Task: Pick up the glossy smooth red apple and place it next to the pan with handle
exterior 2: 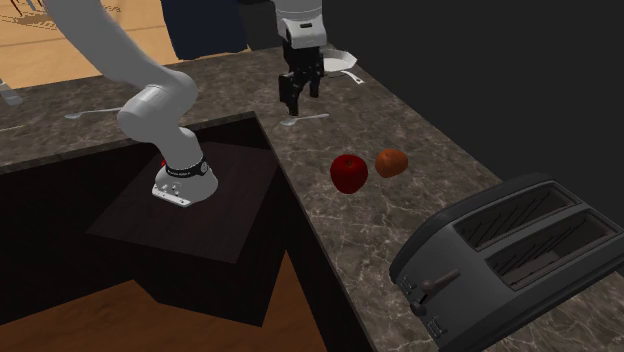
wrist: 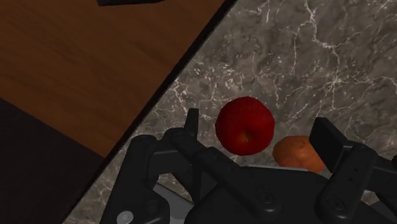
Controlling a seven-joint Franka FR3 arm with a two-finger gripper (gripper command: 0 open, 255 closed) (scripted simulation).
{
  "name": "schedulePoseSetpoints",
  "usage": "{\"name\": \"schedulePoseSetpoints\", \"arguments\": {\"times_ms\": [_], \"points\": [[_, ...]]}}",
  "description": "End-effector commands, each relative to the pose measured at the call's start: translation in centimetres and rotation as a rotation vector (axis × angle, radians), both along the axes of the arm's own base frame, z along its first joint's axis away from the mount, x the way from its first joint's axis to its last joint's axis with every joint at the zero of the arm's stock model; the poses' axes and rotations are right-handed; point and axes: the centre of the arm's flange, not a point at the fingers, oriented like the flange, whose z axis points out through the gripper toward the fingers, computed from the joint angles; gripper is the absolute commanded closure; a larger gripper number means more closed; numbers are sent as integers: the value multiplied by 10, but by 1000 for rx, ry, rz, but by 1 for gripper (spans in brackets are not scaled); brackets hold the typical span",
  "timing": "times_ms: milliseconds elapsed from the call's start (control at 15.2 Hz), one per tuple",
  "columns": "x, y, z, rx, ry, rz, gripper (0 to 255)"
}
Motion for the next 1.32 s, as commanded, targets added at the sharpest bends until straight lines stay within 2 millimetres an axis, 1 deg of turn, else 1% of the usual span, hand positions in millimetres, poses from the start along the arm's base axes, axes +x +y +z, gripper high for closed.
{"name": "schedulePoseSetpoints", "arguments": {"times_ms": [0,330,660,726,1254], "points": [[20,2,-17,1,4,-53,0],[74,1,-58,1,16,-180,0],[127,-6,-99,1,28,-306,0],[132,-7,-103,1,29,-319,0],[132,-7,-143,1,29,-319,0]]}}
